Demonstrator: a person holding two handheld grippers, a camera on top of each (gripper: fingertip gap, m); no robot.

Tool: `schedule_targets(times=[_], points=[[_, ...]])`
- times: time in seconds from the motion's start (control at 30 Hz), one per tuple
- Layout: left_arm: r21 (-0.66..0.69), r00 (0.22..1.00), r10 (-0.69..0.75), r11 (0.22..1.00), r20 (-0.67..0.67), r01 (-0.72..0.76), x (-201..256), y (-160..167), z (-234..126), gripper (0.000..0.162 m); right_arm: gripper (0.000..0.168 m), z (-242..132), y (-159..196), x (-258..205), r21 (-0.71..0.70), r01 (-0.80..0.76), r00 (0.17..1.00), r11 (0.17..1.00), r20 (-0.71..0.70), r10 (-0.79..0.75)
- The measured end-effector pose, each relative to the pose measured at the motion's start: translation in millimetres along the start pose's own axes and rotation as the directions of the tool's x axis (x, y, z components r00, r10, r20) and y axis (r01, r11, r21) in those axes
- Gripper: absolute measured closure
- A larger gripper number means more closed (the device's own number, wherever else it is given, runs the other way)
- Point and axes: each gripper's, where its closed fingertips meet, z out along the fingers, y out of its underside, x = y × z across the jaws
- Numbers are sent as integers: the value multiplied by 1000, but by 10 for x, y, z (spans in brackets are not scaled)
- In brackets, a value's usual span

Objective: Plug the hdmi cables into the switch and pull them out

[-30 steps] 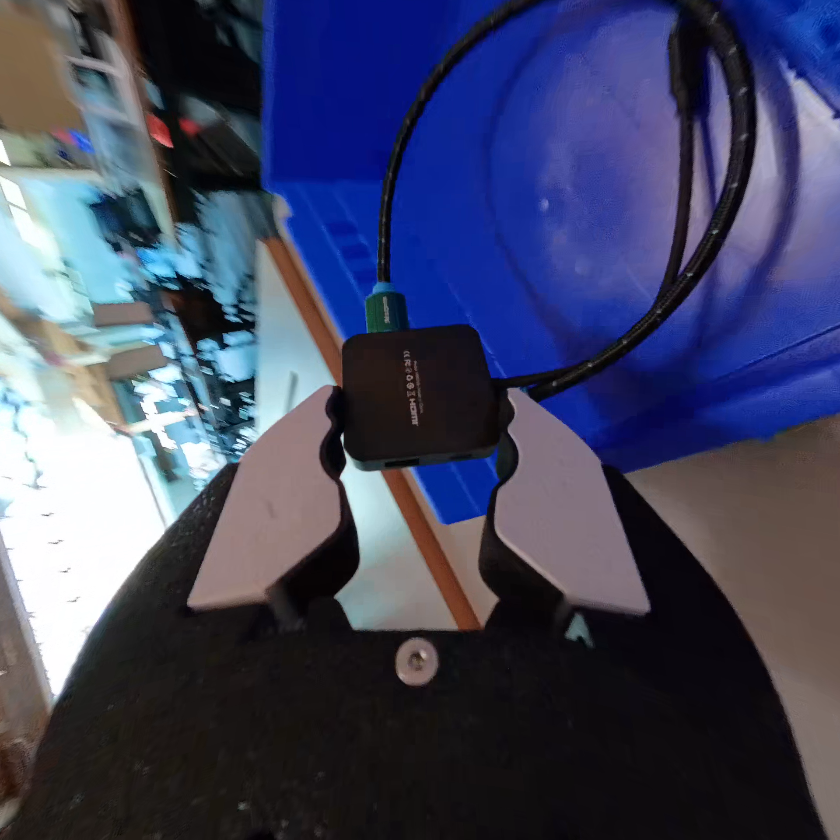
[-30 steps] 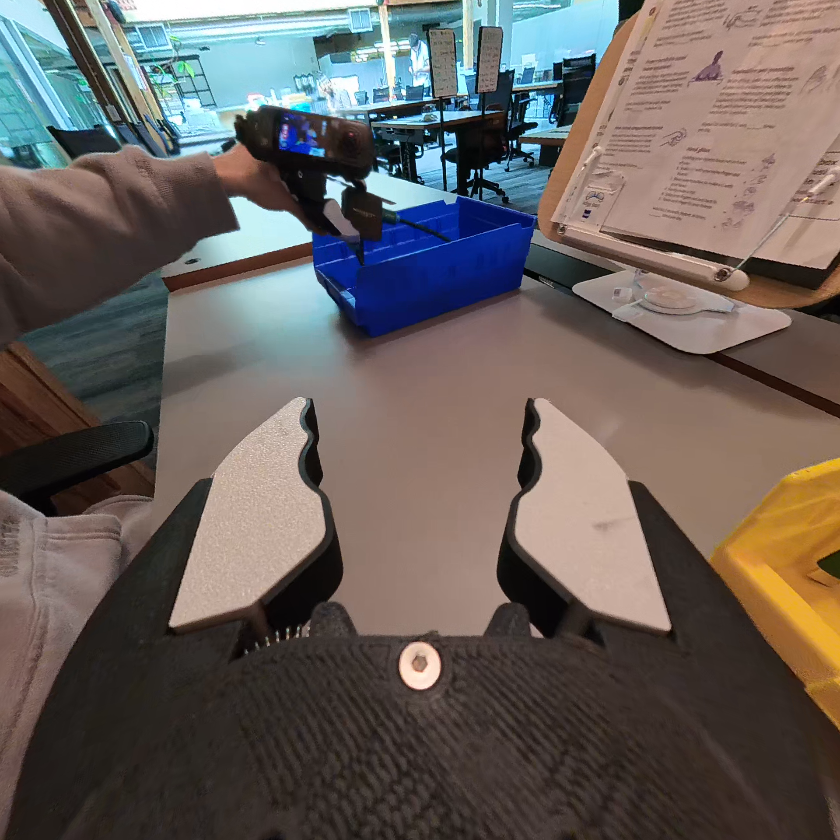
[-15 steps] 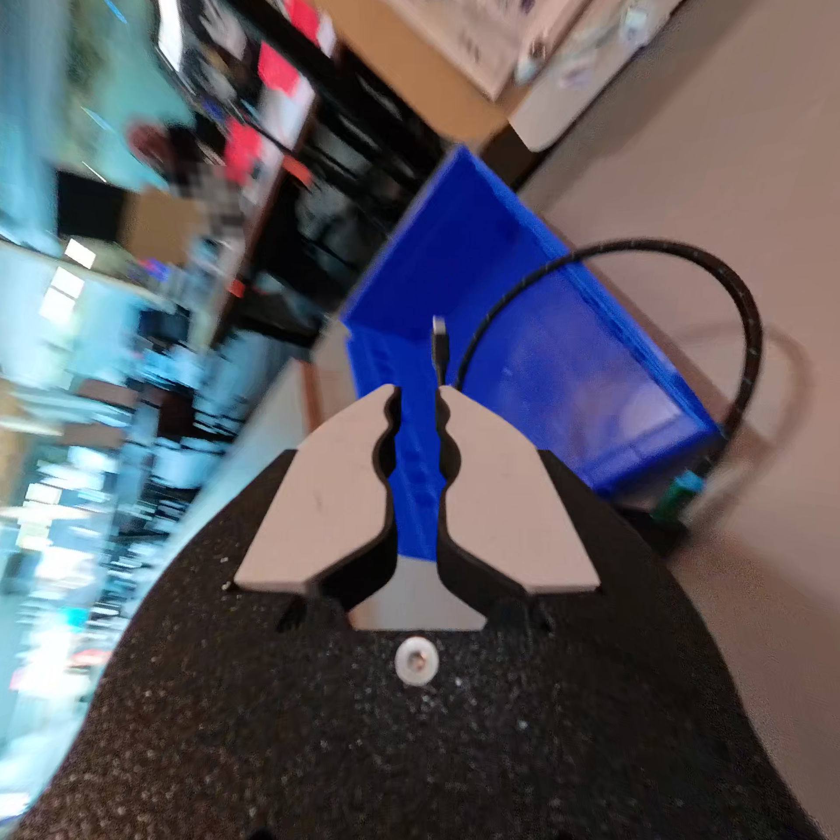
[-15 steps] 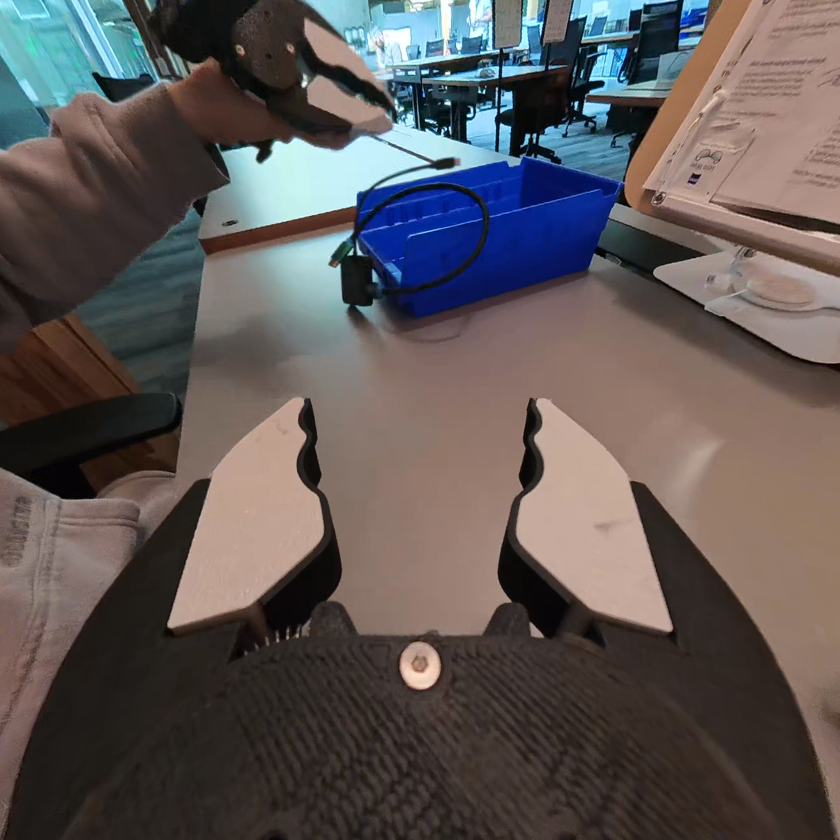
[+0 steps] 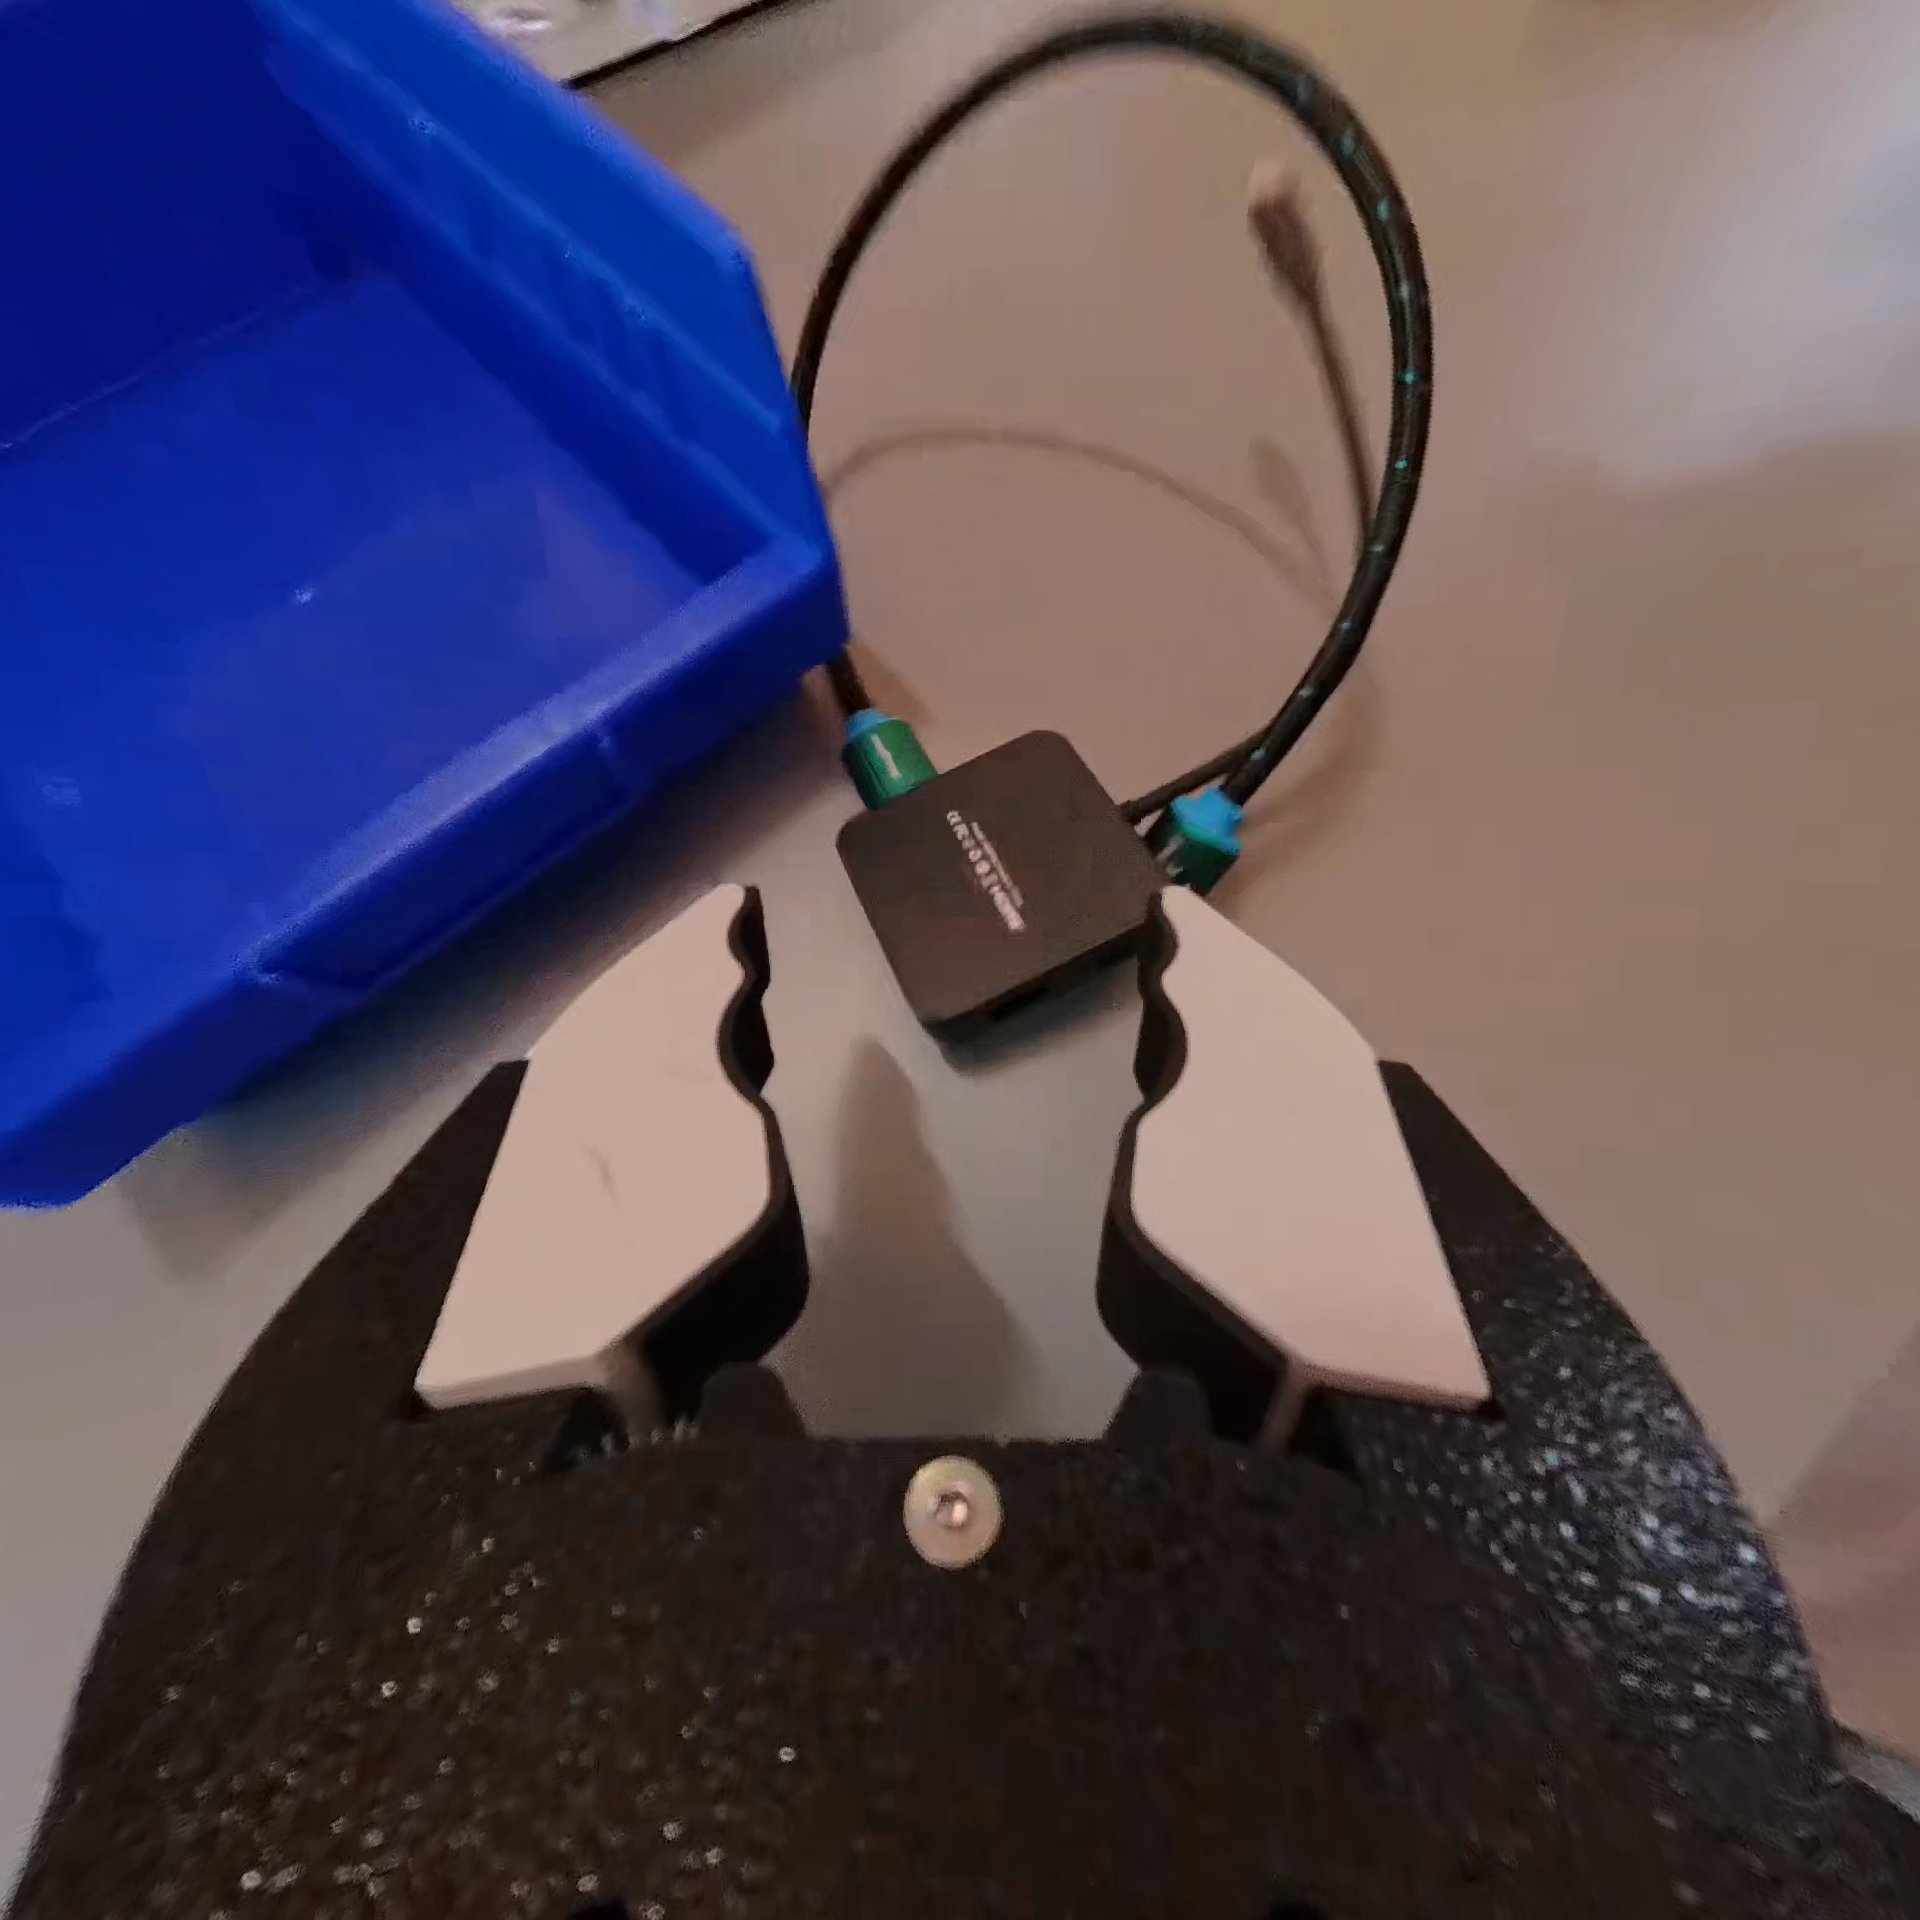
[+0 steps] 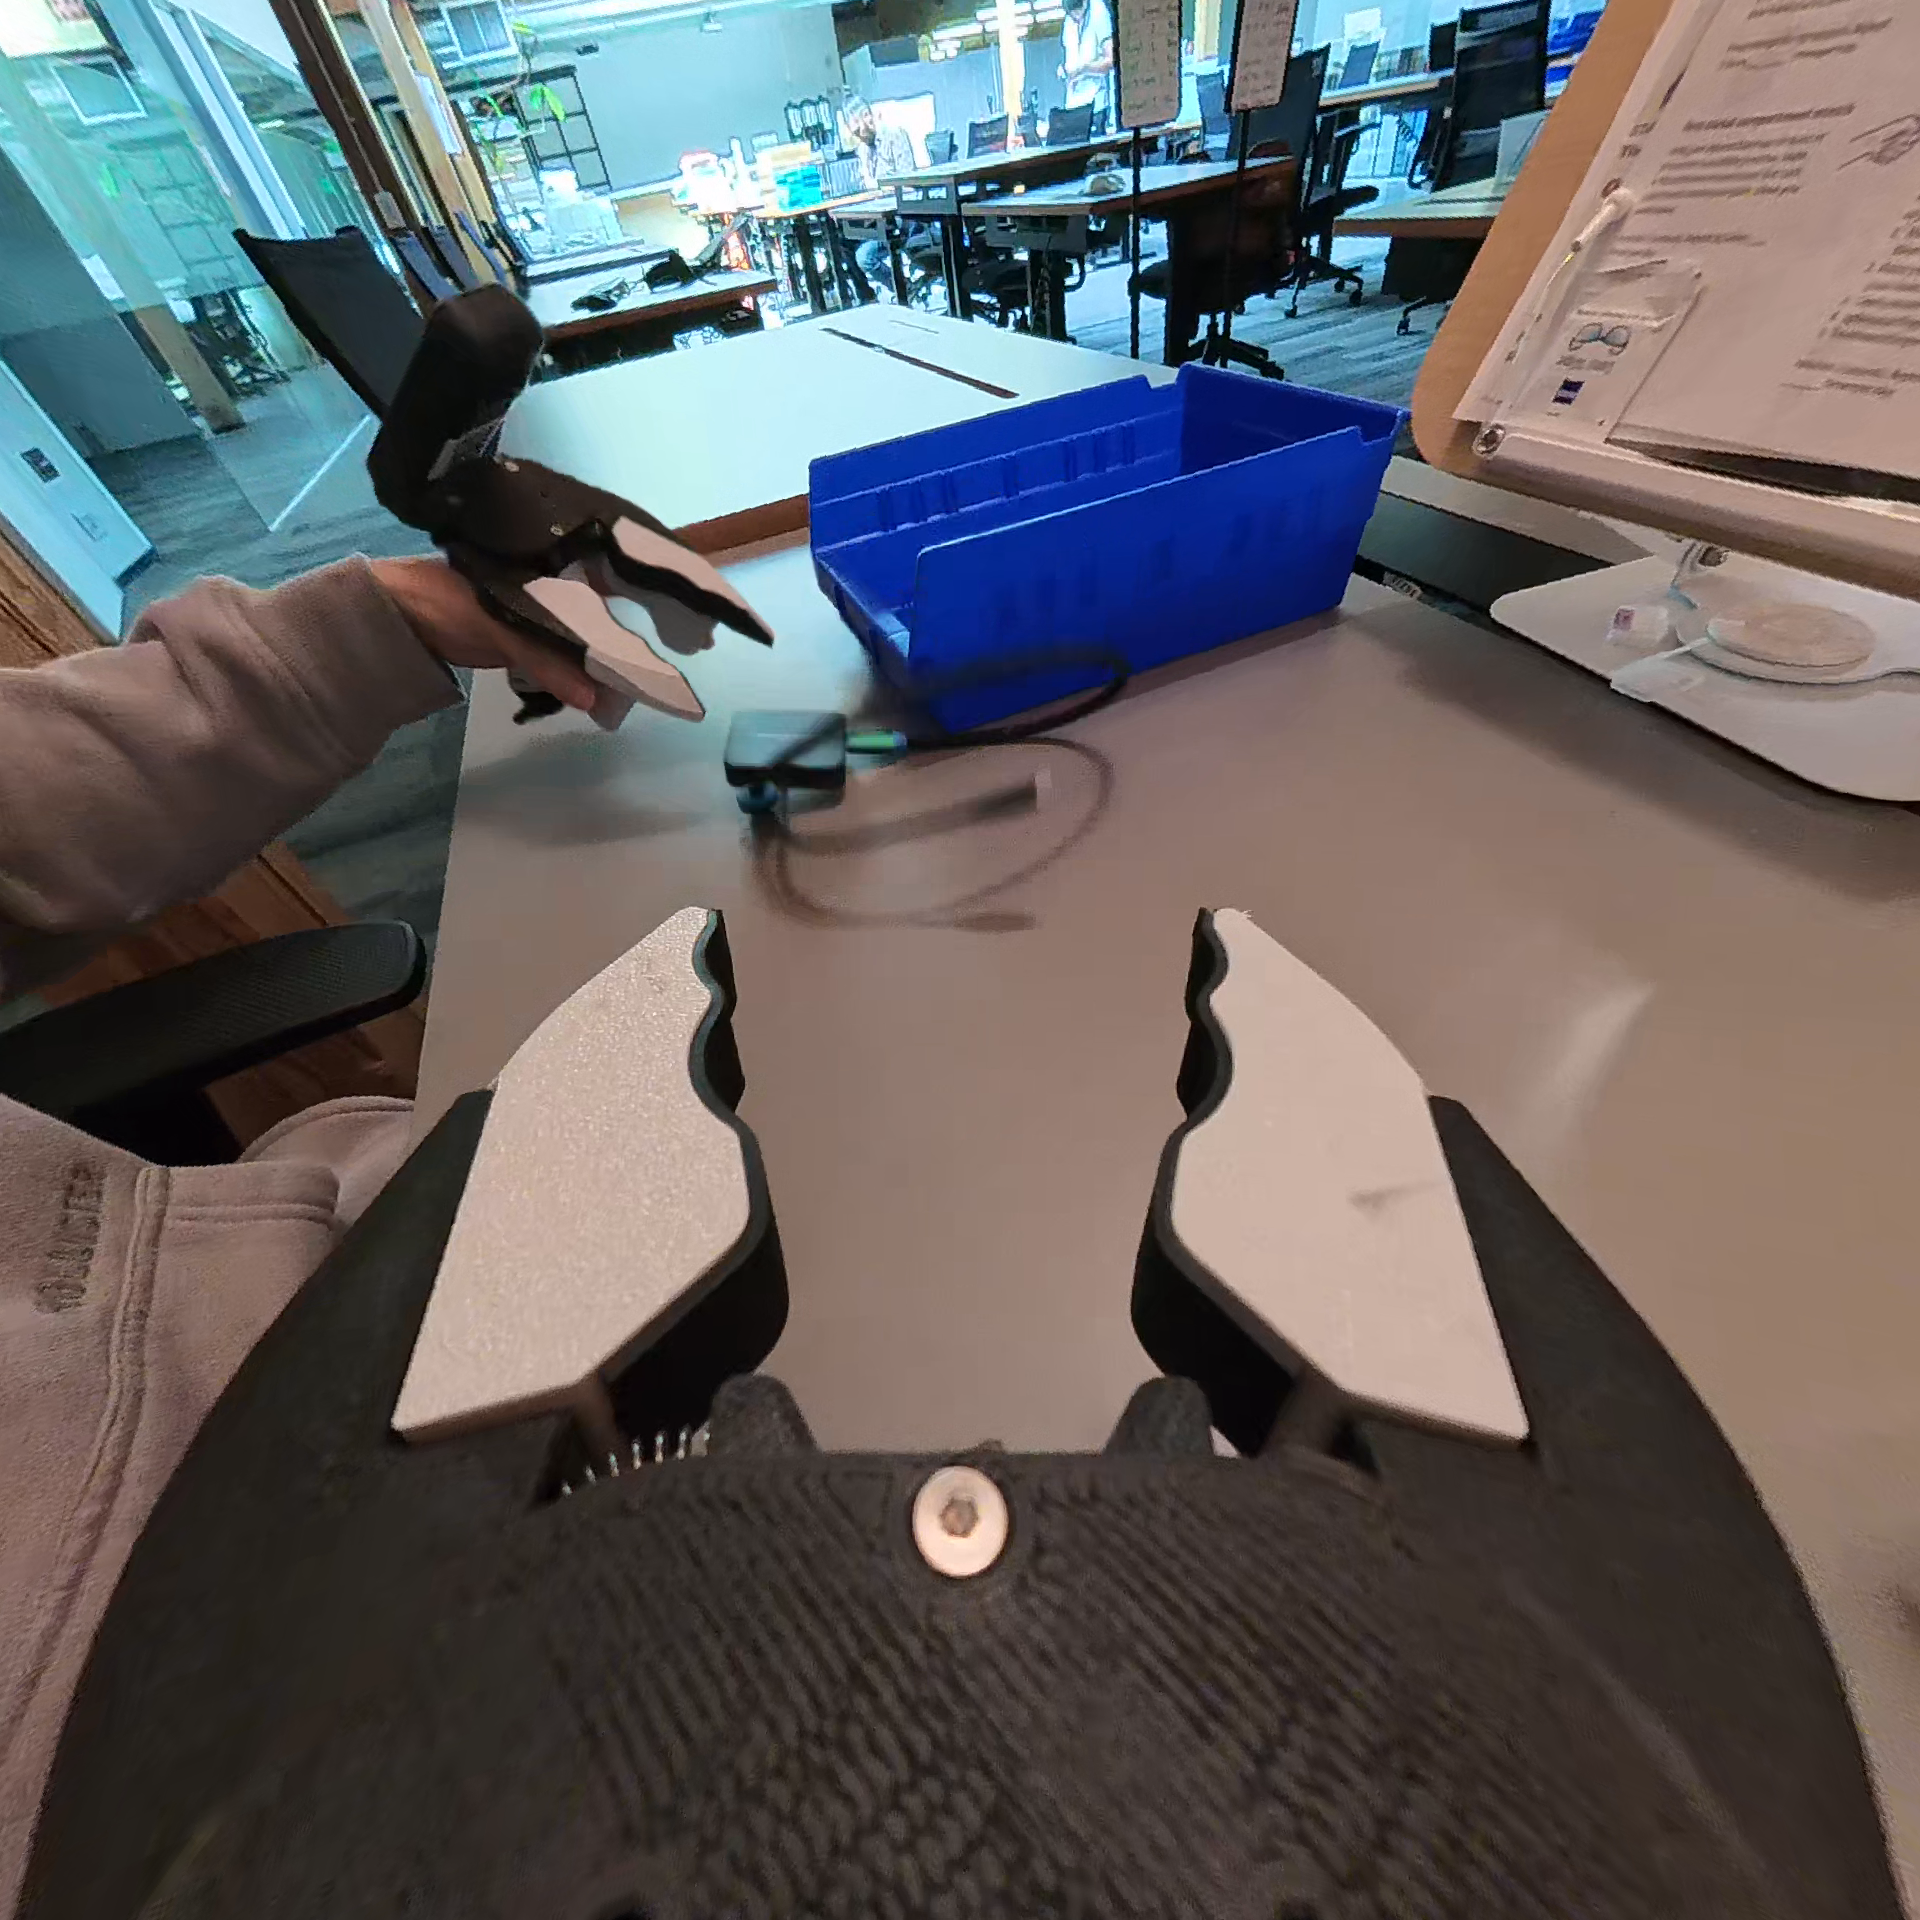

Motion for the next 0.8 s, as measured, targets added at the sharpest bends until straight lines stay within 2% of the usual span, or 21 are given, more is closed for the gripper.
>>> schedule_targets(times=[0.07,0.13,0.27,0.33,0.4,0.53,0.63,0.7,0.8], points=[[-36,997,74,997,-27,-75,111,70,72,96,85,11,1,-20,-15,21,1000,1000,6,-21],[-132,996,84,987,-22,-86,144,191,172,96,85,9,-8,-19,-23,52,999,998,-4,-52],[-168,991,-125,977,48,132,216,122,319,82,85,7,-3,-23,-32,58,998,998,-12,-59],[-220,977,-170,956,128,195,251,175,352,79,85,5,9,-20,-38,59,998,998,-16,-60],[-255,963,-150,945,222,206,245,238,360,75,85,1,18,-14,-44,62,998,997,-22,-63],[-250,952,-94,953,290,170,228,273,364,76,85,-4,41,-17,-49,64,998,997,-16,-65],[-217,954,-116,959,276,179,199,280,371,79,85,2,65,-5,-56,52,998,997,-15,-53],[-184,951,-116,967,288,174,112,268,321,90,85,-4,79,-11,-65,56,998,996,-10,-57],[-131,937,-170,967,305,218,-8,232,256,86,85,-21,77,1,-67,67,997,995,-19,-69]])
